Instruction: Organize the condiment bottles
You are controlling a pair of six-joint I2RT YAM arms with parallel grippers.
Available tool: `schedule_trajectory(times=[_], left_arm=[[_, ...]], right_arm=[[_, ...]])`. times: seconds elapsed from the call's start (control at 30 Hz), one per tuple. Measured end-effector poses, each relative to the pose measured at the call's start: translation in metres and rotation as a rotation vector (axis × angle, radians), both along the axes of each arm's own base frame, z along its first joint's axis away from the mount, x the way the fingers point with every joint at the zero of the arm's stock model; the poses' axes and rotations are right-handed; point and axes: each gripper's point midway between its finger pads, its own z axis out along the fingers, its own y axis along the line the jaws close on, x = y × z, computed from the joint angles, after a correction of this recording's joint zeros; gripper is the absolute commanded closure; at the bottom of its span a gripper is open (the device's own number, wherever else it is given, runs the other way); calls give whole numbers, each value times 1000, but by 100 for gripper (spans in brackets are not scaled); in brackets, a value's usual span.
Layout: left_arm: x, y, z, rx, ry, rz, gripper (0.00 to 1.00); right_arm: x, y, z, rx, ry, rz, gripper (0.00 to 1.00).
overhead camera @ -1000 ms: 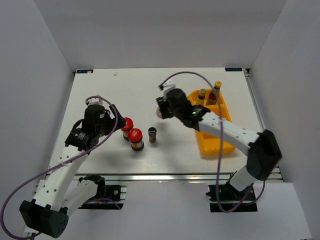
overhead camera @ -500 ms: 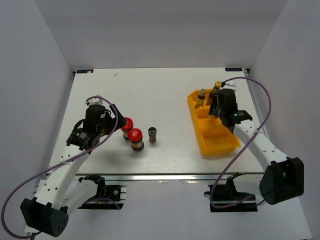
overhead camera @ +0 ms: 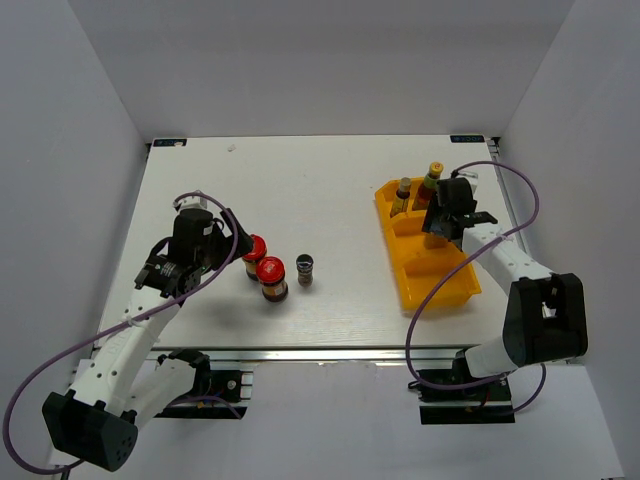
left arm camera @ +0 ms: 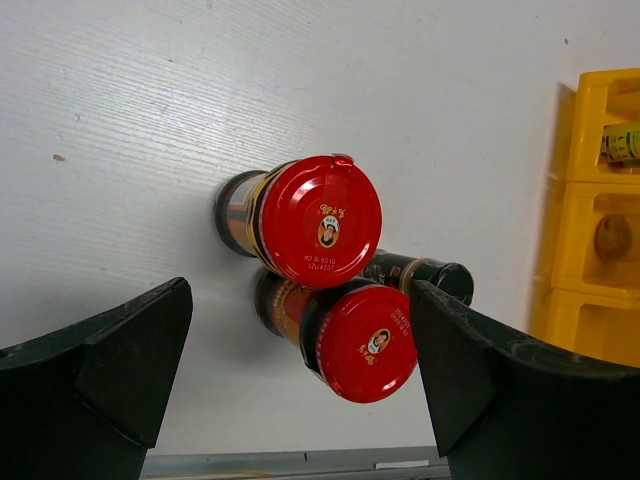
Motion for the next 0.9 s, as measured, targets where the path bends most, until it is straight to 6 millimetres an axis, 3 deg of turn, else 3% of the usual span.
schedule_trajectory(times=[0.1, 0.3, 0.37, 0.5, 0.57, 0.67, 0.77, 0.9], left_arm=[[0, 0, 0, 0, 0, 0, 2], [0, 0, 0, 0, 0, 0, 2], [0, 0, 0, 0, 0, 0, 2], [0, 1, 0, 2, -1, 3, 2], [0, 1, 0, 4, 0, 5, 2], [1, 1, -3, 7, 8, 6, 2], [2, 1, -7, 12, 25, 6, 2], [3, 0, -10, 15, 35, 7, 2]], right_arm=[[0, 0, 0, 10, 1, -12, 12], [-3, 1, 8, 13, -3, -2, 11], [-3, 3, 25, 27, -36, 16, 11], [-8, 18, 80, 61, -184, 95, 11], [-15, 42, 107, 76, -265, 193, 11], [-35, 109, 127, 117, -315, 446, 11], [-59, 177, 113, 140, -259, 718, 11], [-86, 240, 71, 80, -125, 989, 11]])
